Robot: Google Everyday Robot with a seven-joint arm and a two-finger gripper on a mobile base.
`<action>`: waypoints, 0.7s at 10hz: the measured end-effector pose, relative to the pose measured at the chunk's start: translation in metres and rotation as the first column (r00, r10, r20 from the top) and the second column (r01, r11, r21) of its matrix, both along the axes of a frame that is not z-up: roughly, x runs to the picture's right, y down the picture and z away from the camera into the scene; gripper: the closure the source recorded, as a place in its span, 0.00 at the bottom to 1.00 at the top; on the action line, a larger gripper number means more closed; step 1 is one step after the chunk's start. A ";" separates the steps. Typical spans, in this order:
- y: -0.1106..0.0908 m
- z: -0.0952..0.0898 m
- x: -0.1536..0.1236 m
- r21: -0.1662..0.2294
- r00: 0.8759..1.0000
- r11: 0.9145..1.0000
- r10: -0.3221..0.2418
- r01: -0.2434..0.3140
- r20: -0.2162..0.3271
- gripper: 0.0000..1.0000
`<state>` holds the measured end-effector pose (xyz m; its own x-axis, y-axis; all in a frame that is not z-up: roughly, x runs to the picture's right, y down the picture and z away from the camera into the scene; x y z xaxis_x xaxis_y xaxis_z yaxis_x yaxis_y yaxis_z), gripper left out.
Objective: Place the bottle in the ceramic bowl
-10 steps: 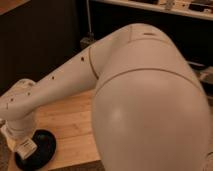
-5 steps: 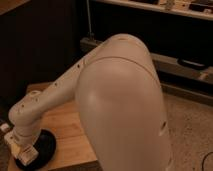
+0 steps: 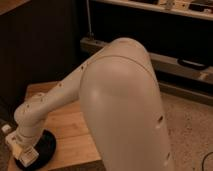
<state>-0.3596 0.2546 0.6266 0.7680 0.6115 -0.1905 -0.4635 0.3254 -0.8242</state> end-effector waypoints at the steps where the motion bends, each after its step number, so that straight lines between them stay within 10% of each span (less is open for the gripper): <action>1: 0.002 0.001 -0.001 -0.001 1.000 1.000 0.002 -0.002 0.006 0.24; 7: 0.016 0.016 0.001 -0.040 1.000 0.999 0.013 -0.014 -0.021 0.20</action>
